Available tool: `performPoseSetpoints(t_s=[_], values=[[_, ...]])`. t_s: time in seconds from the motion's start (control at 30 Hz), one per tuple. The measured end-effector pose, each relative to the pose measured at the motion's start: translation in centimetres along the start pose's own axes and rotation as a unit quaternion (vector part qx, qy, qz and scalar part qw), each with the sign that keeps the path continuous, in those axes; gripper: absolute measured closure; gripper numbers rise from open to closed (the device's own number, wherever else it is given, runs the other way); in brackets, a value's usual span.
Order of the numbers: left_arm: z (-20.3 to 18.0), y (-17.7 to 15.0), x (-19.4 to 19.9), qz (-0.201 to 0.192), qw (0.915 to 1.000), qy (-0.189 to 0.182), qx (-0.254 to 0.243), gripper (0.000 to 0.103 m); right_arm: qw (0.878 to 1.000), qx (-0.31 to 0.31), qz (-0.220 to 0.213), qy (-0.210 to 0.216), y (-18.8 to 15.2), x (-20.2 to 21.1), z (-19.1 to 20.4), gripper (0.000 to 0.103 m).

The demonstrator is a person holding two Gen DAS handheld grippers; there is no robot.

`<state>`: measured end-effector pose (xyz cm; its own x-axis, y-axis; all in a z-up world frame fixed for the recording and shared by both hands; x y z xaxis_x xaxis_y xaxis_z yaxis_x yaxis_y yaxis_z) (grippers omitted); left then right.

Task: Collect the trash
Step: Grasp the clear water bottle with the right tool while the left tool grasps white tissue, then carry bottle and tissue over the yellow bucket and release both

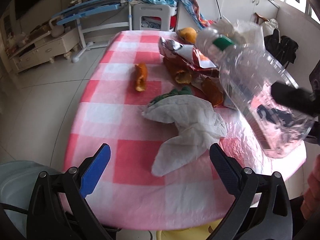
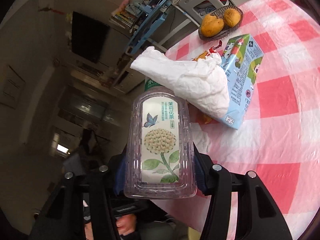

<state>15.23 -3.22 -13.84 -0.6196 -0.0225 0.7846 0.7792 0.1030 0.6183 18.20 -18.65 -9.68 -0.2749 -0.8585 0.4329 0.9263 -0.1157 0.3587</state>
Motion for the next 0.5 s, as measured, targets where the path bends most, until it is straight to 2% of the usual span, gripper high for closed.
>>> performPoseSetpoints(t_s=[0.07, 0.13, 0.17, 0.2, 0.23, 0.27, 0.37, 0.5], values=[[-0.9, 0.2, -1.0, -0.001, 1.0, 0.0, -0.008, 0.007, 0.999, -0.028, -0.005, 0.025, 0.1, 0.4, 0.0, 0.048], [-1.4, 0.0, -1.5, 0.0, 0.9999, -0.01, -0.008, 0.02, 0.998, -0.041, -0.014, 0.051, 0.5, 1.0, 0.7, 0.048], [-1.6, -0.2, -1.7, 0.003, 0.9998, -0.016, -0.009, 0.034, 0.996, -0.048, -0.02, 0.069, 0.7, 1.4, 1.0, 0.048], [-1.9, -0.2, -1.5, -0.007, 0.9997, -0.021, -0.014, 0.054, 0.995, -0.052, -0.026, 0.083, 0.9, 1.6, 1.4, 0.048], [-2.0, -0.1, -1.3, -0.006, 0.9992, -0.036, -0.012, 0.067, 0.994, -0.053, -0.031, 0.091, 1.1, 1.8, 1.6, 0.048], [-2.0, -0.1, -1.2, -0.002, 0.9987, -0.051, -0.007, 0.086, 0.993, -0.056, -0.037, 0.097, 1.2, 2.0, 1.7, 0.048], [-1.2, 0.3, 0.3, -0.023, 0.9971, -0.069, 0.022, 0.094, 0.991, -0.061, -0.053, 0.105, 1.6, 2.9, 1.9, 0.048], [0.2, 1.0, 3.6, -0.07, 0.9912, -0.099, 0.054, 0.096, 0.989, -0.048, -0.068, 0.121, 1.8, 3.4, 2.7, 0.048]])
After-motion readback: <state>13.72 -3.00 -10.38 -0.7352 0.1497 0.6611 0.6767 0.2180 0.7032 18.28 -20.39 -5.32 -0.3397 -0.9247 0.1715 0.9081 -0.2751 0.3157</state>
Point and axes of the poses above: each gripper's, at about its wrist camera, not at the fingertips, and x roughly against the way its jaws point, z to its left, y to its top, the point moved 7 cm from there along -x, roughly the way its jaws point, and after that the axes turned 3 degrees about -z, right-handed, at the moved point
